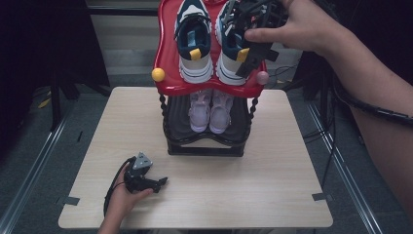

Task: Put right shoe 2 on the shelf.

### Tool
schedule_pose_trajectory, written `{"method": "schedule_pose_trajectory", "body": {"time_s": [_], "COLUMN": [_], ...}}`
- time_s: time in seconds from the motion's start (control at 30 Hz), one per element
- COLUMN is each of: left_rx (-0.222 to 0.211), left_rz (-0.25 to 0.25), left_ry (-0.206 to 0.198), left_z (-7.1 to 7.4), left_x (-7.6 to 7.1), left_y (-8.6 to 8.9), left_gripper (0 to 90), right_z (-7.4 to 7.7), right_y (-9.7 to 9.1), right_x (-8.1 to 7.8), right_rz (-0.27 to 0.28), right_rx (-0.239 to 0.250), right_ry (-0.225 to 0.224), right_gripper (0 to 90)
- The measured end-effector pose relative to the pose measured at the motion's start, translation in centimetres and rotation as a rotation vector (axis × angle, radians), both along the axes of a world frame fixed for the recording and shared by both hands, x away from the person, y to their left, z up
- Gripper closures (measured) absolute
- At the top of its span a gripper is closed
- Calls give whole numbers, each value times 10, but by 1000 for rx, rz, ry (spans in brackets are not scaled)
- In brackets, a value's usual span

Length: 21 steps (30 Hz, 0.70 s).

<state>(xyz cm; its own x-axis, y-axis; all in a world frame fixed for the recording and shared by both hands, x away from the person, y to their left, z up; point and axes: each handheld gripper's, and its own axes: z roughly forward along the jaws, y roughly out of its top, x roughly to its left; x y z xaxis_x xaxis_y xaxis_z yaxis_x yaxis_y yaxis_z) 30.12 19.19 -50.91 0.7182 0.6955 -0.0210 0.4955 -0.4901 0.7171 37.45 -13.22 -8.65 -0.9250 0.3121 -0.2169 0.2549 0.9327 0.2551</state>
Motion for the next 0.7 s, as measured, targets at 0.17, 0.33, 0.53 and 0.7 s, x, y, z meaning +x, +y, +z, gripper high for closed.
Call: {"method": "schedule_pose_trajectory", "body": {"time_s": [0.17, 0.33, 0.53, 0.7], "left_rx": [-1, -1, 0, 0], "left_rz": [0, 0, -1, 0], "left_ry": [0, 0, 0, 0], "left_z": [0, 0, 0, 0], "left_x": [0, 0, 0, 0], "left_y": [0, 0, 0, 0], "left_gripper": [97, 97, 97, 97], "right_z": [4, 7, 5, 2], "right_y": [-5, -12, -17, -20], "right_x": [-3, -5, -6, -9], "right_rz": [-9, -29, -37, -43], "right_rx": [-15, -30, -32, -30], "right_ry": [-14, -9, 10, 29], "right_gripper": [155, 154, 157, 159]}}
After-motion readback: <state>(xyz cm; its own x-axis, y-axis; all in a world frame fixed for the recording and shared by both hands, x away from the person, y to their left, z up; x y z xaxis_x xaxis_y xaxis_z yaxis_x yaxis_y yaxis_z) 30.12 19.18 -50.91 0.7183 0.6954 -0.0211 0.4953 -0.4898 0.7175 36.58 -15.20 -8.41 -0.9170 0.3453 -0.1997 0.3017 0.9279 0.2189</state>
